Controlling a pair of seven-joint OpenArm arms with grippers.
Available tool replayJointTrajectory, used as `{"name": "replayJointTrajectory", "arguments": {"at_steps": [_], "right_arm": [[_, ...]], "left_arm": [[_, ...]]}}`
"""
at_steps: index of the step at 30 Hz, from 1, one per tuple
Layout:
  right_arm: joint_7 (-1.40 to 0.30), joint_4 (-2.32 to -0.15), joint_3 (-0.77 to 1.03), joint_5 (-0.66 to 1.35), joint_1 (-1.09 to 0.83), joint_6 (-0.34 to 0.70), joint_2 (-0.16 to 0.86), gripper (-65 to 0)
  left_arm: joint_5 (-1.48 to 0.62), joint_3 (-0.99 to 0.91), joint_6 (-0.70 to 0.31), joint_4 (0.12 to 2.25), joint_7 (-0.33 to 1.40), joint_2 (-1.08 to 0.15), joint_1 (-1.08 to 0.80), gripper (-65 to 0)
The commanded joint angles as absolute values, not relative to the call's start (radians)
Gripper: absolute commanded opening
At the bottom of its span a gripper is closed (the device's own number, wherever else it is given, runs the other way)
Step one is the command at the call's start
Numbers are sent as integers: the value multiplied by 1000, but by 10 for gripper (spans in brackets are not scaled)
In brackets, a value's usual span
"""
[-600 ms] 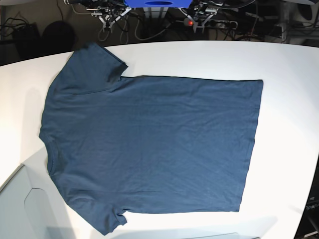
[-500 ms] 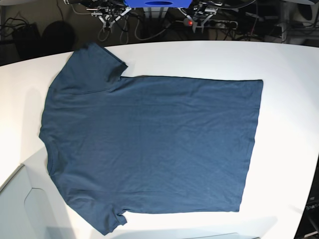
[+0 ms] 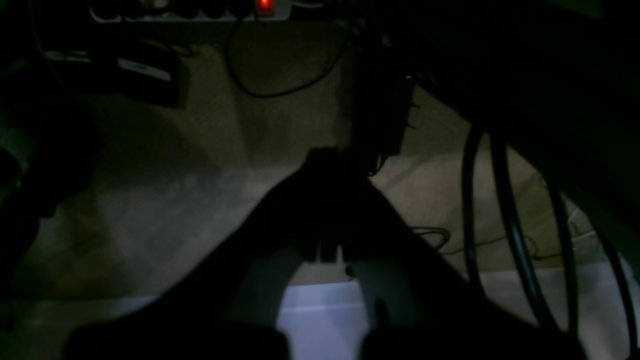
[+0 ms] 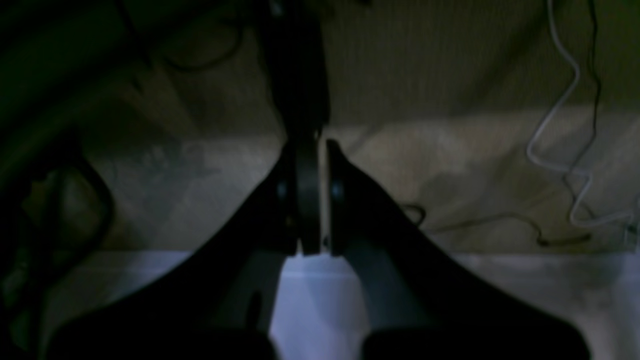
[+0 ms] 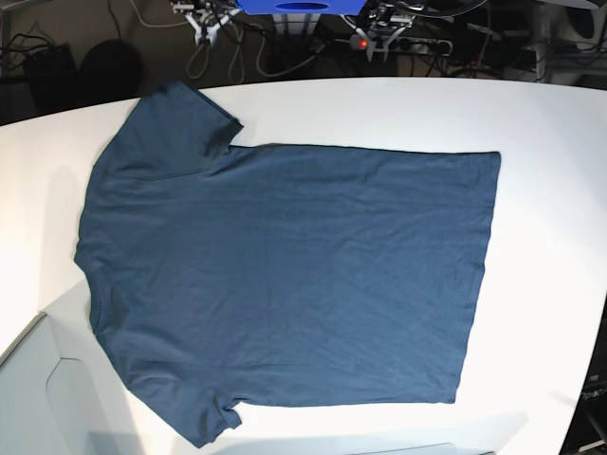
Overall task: Fold the T-shirt properly
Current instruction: 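Move both grippers from rest toward the shirt's collar-edge corners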
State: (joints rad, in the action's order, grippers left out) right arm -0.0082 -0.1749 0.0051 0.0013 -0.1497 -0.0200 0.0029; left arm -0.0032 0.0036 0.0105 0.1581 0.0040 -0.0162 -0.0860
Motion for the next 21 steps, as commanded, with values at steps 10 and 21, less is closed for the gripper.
{"name": "replayJointTrajectory", "arguments": {"at_steps": [10, 21], "right_arm": [[-163, -223, 2, -1, -154, -1, 7, -649], [-191, -366, 2, -2, -214, -4, 45, -649]], "left_arm": [[2, 4, 8, 160, 5, -10, -108, -650], [4, 4, 8, 162, -1, -16, -145, -650]]}}
